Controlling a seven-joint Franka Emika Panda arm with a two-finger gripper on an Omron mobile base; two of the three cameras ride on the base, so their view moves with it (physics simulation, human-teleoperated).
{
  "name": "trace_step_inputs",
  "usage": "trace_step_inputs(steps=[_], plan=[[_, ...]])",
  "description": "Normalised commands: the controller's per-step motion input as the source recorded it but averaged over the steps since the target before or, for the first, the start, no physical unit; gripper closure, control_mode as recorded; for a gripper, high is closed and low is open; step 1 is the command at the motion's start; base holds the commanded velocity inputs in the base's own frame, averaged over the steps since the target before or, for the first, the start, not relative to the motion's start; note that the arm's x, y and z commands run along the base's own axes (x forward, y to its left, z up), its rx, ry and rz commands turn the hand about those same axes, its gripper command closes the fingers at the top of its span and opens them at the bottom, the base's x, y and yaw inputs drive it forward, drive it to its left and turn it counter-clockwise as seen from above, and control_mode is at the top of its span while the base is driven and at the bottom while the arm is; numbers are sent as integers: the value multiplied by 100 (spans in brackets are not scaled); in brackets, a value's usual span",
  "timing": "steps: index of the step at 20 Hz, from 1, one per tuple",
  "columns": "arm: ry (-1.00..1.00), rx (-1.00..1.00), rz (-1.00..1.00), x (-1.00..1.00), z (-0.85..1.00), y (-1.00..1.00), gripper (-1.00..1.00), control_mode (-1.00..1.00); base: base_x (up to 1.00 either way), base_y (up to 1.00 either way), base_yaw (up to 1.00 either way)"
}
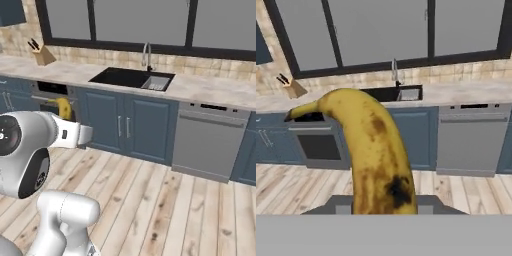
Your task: Retrieve the banana and peach from the fridge and place them into the bowl on the dining table.
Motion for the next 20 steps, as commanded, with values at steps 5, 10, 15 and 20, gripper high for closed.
trace_step_inputs(steps=[5,10,15,20], plan=[[0,0,0,0,0,0,100,100,100,8,38],[0,0,0,0,0,0,100,100,62,0,84],[0,0,0,0,0,0,100,100,51,0,88],[0,0,0,0,0,0,100,100,85,0,78]])
